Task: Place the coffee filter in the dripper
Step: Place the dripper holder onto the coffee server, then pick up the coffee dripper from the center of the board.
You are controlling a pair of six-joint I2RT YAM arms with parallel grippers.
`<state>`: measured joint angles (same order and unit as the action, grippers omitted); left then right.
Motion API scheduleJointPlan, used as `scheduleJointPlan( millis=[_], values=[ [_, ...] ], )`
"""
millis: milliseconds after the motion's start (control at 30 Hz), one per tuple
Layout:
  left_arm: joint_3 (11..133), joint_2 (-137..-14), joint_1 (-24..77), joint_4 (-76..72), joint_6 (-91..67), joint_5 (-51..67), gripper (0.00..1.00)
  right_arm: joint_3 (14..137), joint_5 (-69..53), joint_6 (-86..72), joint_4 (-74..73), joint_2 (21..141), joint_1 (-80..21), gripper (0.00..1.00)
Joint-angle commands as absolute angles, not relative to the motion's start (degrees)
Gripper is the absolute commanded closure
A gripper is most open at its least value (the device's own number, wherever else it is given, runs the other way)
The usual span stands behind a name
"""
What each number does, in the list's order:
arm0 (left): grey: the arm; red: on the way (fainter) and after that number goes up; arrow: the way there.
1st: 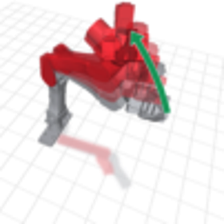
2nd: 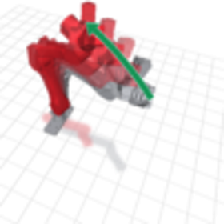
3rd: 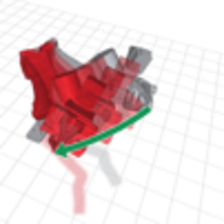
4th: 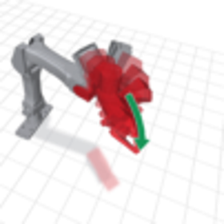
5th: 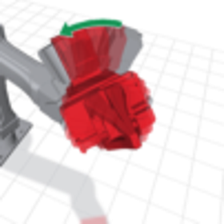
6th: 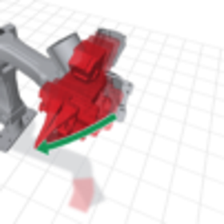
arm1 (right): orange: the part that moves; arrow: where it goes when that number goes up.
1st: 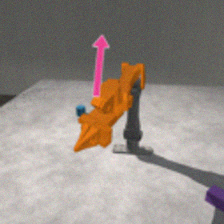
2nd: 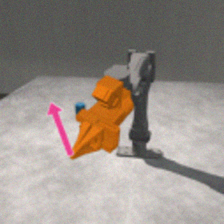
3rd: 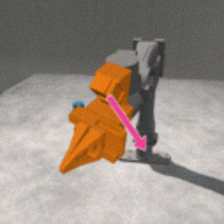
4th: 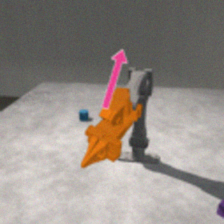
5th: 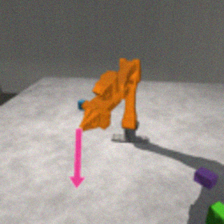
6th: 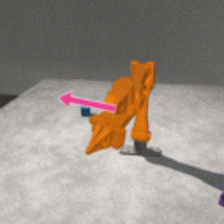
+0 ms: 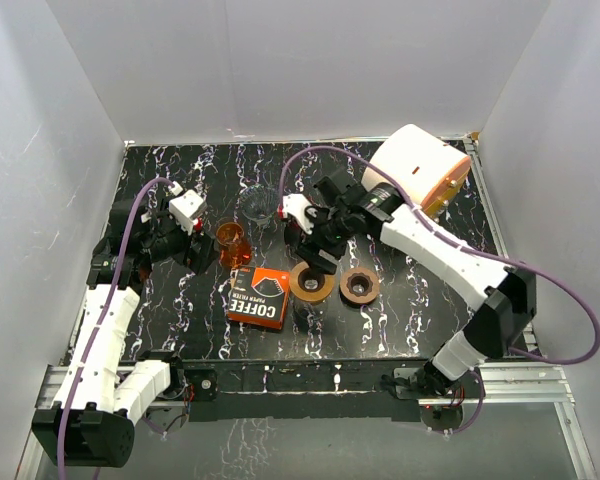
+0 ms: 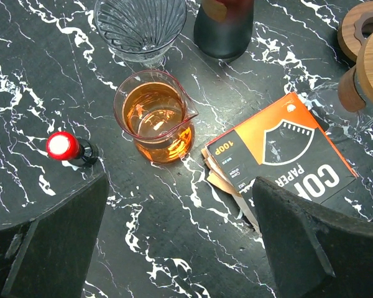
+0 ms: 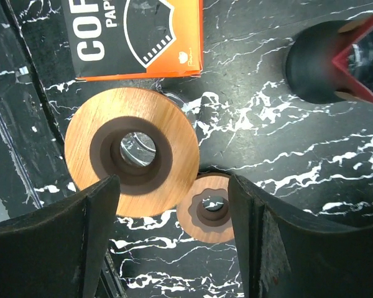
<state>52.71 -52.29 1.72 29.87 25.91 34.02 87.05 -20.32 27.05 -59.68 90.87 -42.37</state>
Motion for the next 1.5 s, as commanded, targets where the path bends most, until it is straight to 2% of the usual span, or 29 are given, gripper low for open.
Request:
scheduleJointPlan(
  millis=[0,233,533,733,1133,1467],
  values=[
    [54.76,-53.41,1.78,30.34,26.51,33.75,0.01,88.98,-21.80,27.69,-56.91,84.91,-39.82,0.31],
    [58.27,-59.18,1.88,28.49,25.39,32.54,0.01,83.55,-25.08,25.96,-52.15,78.83,-32.05,0.31],
    [66.78,-72.02,2.00,23.48,16.60,30.67,0.01,73.55,-29.05,22.45,-44.53,73.15,-20.88,0.29],
    [74.41,-84.46,3.24,24.19,12.52,27.99,0.06,67.95,-29.38,21.23,-41.22,70.03,-18.37,0.27],
    [93.04,-105.99,7.53,34.27,9.63,26.69,0.29,63.96,-30.42,20.74,-38.87,65.64,-16.47,0.22],
    [103.50,-115.83,9.93,38.35,8.40,25.36,0.53,63.37,-31.25,20.65,-38.76,64.85,-16.13,0.21]
  ],
)
